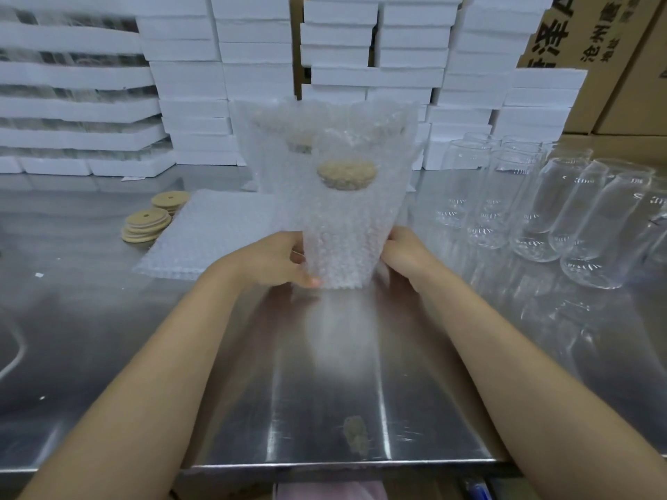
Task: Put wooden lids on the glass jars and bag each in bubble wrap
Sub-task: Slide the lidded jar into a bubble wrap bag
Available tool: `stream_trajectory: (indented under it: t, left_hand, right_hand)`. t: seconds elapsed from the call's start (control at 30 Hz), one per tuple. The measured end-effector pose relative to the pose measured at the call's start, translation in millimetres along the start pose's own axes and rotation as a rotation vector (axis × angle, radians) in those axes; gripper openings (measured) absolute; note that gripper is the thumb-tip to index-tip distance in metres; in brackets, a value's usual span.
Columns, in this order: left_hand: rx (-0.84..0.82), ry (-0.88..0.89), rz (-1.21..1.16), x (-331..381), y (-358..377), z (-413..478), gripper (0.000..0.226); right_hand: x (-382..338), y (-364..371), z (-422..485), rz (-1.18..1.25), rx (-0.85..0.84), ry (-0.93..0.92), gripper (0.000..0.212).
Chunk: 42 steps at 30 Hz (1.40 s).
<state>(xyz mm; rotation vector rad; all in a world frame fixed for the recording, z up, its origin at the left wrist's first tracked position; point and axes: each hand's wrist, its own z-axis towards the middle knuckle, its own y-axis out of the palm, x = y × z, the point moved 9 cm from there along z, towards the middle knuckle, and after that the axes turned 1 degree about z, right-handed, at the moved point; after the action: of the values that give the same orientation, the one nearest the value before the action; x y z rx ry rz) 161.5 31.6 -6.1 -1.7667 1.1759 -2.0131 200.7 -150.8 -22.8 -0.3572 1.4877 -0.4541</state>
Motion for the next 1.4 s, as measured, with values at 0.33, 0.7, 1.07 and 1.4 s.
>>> stream_trajectory:
  t: [0.33, 0.7, 1.07, 1.4]
  left_hand:
    - [0.321, -0.008, 0.276, 10, -33, -9, 0.015]
    - [0.291, 0.222, -0.313, 34, -2, 2, 0.076]
    - [0.489, 0.234, -0.517, 24, -25, 0, 0.061]
    - [0.368, 0.229, -0.188, 28, 1, 2, 0.089]
  right_hand:
    - [5, -20, -4, -0.281, 0.003, 0.048, 0.017]
    - [-12, -4, -9, -0.242, -0.081, -0.072, 0.027]
    - [-22, 1, -12, 0.245, -0.022, -0.017, 0.021]
    - [-19, -2, -11, -0.458, 0.058, -0.215, 0.033]
